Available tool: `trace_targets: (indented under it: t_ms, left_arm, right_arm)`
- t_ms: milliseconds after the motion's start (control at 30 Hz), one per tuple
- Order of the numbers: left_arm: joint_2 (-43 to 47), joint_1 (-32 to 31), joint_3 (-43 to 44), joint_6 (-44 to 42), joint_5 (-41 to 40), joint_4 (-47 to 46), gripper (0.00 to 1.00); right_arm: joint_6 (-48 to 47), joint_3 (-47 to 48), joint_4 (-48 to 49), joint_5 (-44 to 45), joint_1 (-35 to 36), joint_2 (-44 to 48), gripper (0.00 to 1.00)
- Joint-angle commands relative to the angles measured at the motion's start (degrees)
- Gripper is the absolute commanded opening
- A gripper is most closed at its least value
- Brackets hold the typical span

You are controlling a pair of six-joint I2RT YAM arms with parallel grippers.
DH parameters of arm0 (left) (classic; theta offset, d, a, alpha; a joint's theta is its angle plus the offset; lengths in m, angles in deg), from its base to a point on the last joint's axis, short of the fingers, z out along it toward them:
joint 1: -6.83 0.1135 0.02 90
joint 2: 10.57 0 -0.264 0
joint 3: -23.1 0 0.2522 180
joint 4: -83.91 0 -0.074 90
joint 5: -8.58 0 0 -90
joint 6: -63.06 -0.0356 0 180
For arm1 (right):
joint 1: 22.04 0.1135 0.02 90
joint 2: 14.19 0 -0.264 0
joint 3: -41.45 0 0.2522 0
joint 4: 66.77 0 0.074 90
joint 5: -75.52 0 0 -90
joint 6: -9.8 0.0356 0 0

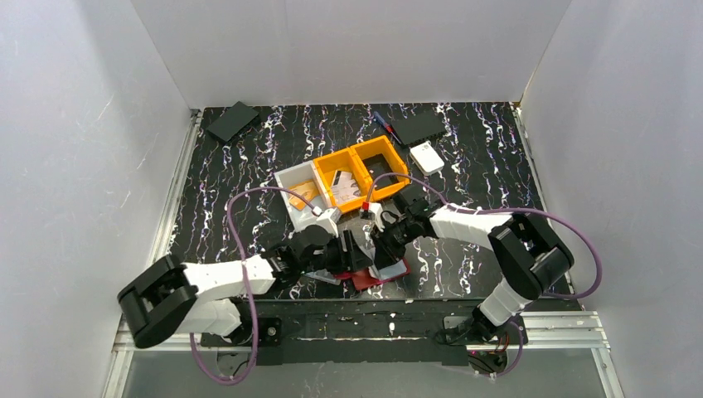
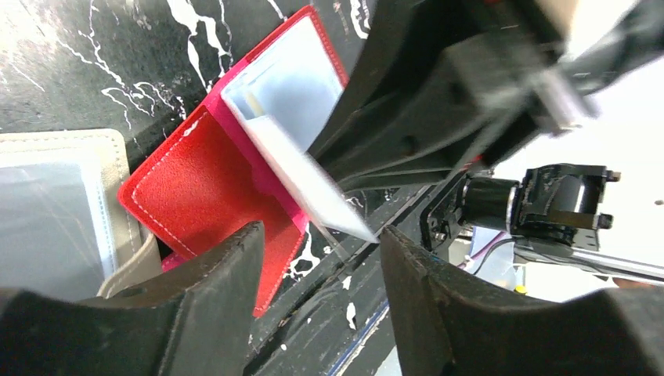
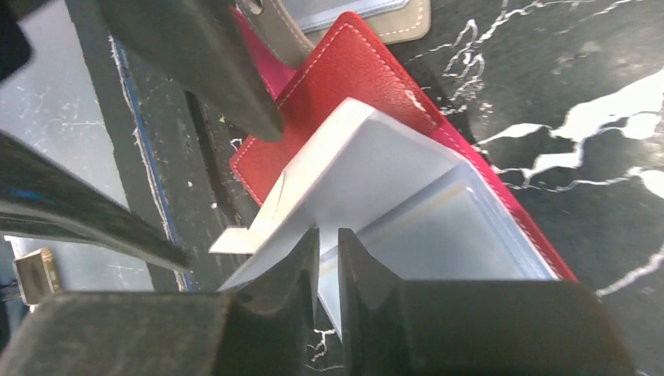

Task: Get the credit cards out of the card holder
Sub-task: Remove the credit card from the card holder.

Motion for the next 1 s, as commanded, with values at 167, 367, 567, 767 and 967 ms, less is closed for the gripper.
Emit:
trace_targets:
  t_ms: [167,367,567,767,967]
  left_arm:
    - [19.6,-2.1,3.3,-2.9,-11.6,15.7,0.46]
    - [10.6,-2.6,7.5,-3.3,-3.1,13.4,0.35]
    - [-1.0,-3.2,9.1,-3.3,-0.2,8.2,0.15]
    - [-4.3,-3.1,5.3,-2.5,-4.8,7.4,0.07]
    - [-9.8,-2.8,4.6,-0.7,-7.7,7.6,0.0]
  right_arm:
    - [7.0,0.3,5.6,-3.3,2.6,-4.2,0.11]
    - [11.2,2.5,6.2,3.5,4.0,-8.6,0.08]
    - [11.4,2.5,6.5,4.9,3.4,-7.7,0.11]
    - [11.1,2.6,6.2,4.2,2.2,-7.1,0.11]
    - [7.2,4.8,2.1,4.2,1.3,-6.0,0.12]
